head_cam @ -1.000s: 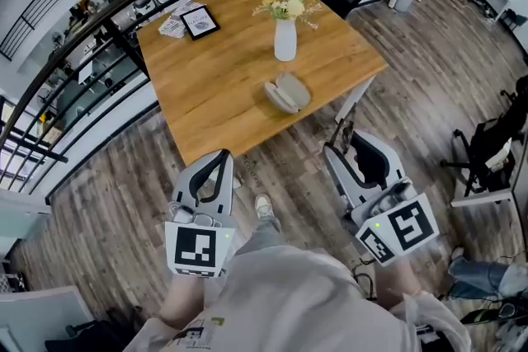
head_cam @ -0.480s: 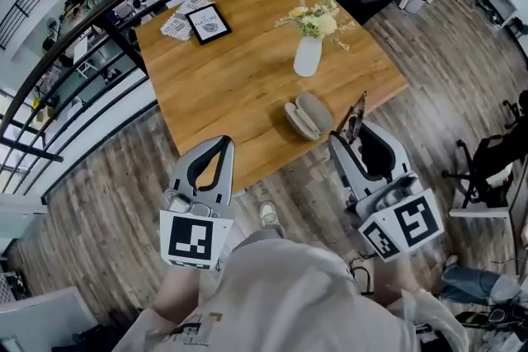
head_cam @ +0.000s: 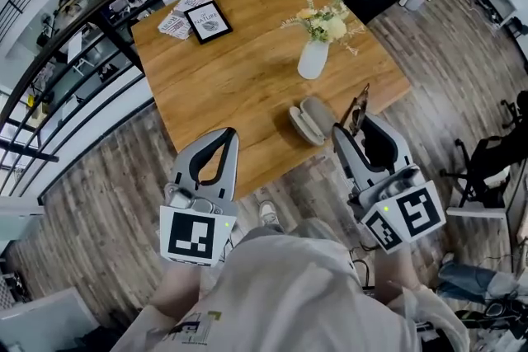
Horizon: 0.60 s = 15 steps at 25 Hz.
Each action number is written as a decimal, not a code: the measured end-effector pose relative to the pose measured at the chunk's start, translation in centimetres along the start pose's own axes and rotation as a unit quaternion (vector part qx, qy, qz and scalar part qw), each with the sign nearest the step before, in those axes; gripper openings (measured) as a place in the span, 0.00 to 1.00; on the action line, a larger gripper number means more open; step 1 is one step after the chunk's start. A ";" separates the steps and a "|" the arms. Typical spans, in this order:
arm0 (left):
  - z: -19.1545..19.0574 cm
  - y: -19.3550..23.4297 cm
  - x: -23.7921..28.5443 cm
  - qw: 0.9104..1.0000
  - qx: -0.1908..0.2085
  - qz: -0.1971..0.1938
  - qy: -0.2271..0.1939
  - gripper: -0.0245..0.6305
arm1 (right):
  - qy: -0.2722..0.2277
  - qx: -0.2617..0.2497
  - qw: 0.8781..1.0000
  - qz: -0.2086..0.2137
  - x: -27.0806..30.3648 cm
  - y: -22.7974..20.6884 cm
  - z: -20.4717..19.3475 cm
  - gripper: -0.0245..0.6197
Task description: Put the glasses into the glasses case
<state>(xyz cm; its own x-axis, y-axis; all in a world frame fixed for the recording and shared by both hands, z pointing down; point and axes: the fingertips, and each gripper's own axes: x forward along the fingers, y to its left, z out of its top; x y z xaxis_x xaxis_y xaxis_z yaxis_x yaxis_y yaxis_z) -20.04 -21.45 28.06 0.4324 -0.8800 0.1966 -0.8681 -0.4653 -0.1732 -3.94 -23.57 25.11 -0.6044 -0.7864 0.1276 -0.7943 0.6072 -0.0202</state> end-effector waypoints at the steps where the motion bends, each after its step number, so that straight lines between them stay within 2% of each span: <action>1: -0.1 0.0 0.0 1.000 -0.002 -0.001 -0.002 0.06 | 0.001 -0.002 1.000 -0.001 0.1 -0.1 0.0 0.31; 6: -0.4 -0.4 1.0 1.000 -0.008 -0.001 0.004 0.06 | 0.007 -0.008 1.000 0.008 0.6 -1.2 -0.1 0.31; 11: 0.2 -0.8 3.2 1.000 0.004 0.019 0.003 0.06 | 0.024 -0.001 0.999 0.038 1.4 -3.0 -1.5 0.31; 15: 0.8 -1.3 5.0 0.999 -0.003 0.039 0.011 0.06 | 0.030 0.000 0.998 0.062 2.5 -5.0 -1.7 0.31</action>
<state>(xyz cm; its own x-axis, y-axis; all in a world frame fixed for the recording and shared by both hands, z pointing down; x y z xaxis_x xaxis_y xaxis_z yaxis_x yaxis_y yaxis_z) -16.54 -25.34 28.50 0.3589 -0.9109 0.2034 -0.9000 -0.3955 -0.1832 -1.40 -28.37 27.24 -0.6928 -0.6974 0.1833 -0.7141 0.6990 -0.0396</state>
